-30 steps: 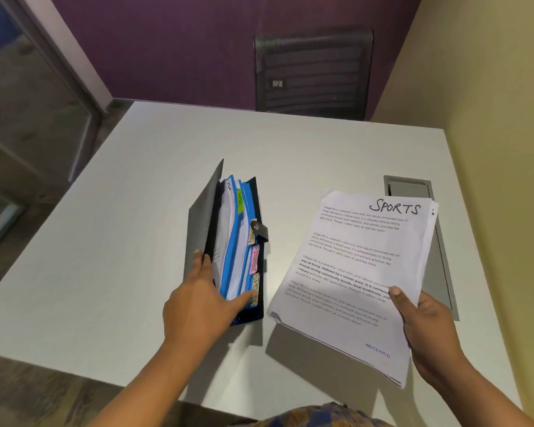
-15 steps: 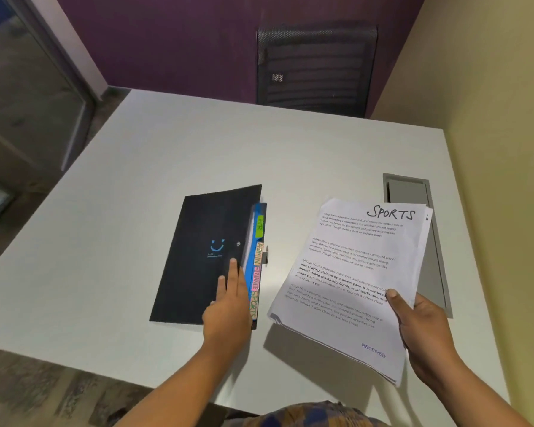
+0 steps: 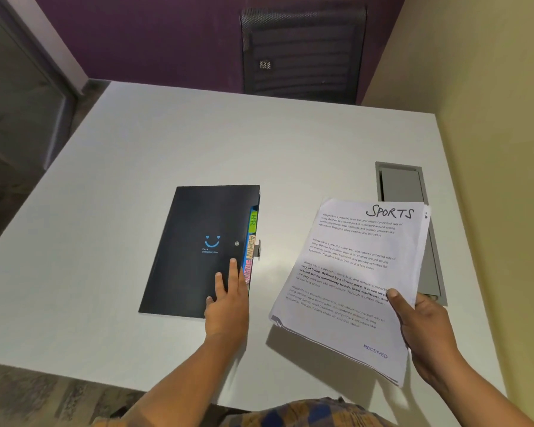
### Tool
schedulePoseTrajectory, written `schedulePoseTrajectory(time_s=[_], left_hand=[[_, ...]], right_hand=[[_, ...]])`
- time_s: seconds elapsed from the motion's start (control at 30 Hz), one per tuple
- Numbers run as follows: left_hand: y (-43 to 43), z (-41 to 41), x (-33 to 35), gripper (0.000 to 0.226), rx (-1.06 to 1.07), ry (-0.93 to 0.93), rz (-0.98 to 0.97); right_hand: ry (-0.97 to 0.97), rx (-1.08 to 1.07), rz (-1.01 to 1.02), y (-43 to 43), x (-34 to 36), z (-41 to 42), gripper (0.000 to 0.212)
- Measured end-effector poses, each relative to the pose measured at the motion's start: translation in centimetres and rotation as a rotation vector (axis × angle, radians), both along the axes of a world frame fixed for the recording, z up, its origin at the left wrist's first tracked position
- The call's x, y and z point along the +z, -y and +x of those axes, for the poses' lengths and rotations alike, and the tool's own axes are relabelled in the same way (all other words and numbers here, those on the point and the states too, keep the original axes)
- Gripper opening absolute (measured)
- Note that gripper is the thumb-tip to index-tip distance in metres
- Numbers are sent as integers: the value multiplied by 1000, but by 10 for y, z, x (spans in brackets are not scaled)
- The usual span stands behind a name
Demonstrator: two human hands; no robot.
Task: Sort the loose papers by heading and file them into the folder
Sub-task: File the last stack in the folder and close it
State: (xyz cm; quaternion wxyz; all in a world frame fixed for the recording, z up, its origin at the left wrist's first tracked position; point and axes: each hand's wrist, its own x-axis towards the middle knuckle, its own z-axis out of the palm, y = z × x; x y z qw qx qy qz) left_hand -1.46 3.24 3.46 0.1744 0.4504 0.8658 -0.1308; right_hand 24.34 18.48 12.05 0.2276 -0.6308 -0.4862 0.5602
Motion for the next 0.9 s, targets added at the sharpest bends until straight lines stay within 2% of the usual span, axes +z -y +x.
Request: schedulePoseTrajectory(time_s=[0.27, 0.37, 0.7, 0.9], left_hand=[[-13, -21, 23, 73, 3, 62, -121], [-14, -29, 47, 58, 21, 45, -73], [0, -28, 88, 55, 123, 74, 232], [-3, -6, 102, 54, 162, 166, 284]], right_hand=[[18, 25, 34, -4, 11, -2, 20], [38, 54, 87, -8, 25, -9, 23], [53, 161, 286, -36, 75, -59, 21], [88, 184, 375, -44, 90, -88, 20]])
